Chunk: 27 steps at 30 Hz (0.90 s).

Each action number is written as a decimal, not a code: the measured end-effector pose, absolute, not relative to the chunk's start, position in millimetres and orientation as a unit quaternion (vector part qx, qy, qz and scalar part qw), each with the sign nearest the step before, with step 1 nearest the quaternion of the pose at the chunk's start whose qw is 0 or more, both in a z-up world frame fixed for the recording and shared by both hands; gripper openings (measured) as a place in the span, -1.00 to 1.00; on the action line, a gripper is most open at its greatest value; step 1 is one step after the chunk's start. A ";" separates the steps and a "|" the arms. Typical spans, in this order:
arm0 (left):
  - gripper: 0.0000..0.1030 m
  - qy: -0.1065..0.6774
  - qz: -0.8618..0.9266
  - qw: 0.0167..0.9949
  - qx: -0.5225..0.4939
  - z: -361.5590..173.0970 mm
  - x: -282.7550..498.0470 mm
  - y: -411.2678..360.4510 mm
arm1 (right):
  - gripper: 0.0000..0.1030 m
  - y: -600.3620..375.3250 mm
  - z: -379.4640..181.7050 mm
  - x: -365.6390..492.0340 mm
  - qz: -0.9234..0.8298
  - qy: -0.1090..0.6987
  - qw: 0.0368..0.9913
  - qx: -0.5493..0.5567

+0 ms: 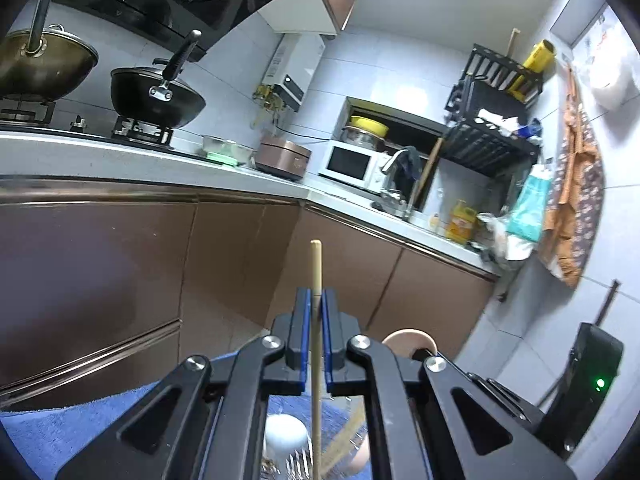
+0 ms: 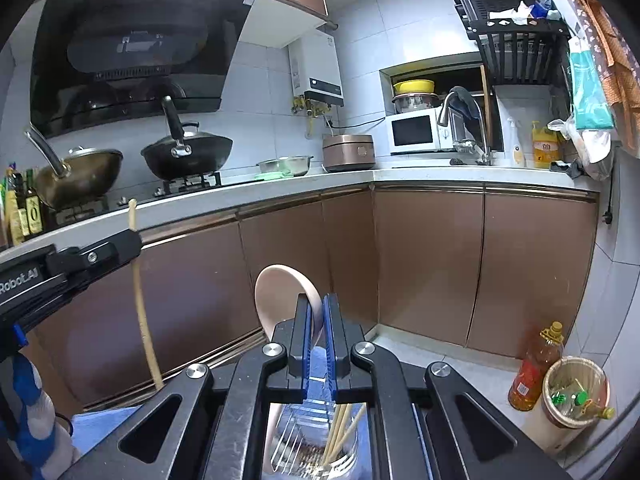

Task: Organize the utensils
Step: 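Carry the pink spoon with the right tool while the left tool carries the chopstick to the holder, then open the right gripper over the glass holder while the left gripper opens to drop its chopstick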

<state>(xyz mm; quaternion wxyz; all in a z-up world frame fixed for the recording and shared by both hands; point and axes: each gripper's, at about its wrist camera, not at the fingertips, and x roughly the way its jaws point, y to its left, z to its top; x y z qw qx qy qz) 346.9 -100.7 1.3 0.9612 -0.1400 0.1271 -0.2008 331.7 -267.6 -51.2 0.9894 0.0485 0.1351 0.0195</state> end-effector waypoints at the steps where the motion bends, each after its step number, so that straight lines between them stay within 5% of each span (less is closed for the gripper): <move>1: -0.91 0.124 -0.194 0.963 -0.137 -3.0 349.8 -103.4 | -0.87 -267.1 -55.5 335.4 0.017 0.134 0.990 0.045; 15: -0.91 0.085 -0.154 0.978 -0.115 -71.2 355.8 -133.6 | -0.80 -260.6 -116.2 346.5 -0.020 0.152 0.988 0.013; 18: -0.77 0.092 -0.161 0.975 -0.120 -78.8 351.3 -130.1 | -0.67 -262.3 -118.8 334.4 -0.019 0.150 0.988 0.020; 20: -0.26 0.092 -0.165 0.975 -0.118 -75.6 343.9 -126.6 | -0.41 -263.4 -116.9 325.8 -0.023 0.147 0.989 0.024; 27: -0.08 0.079 -0.159 0.980 -0.092 -37.2 300.5 -105.8 | -0.31 -273.4 -87.9 284.8 -0.035 0.131 0.990 0.038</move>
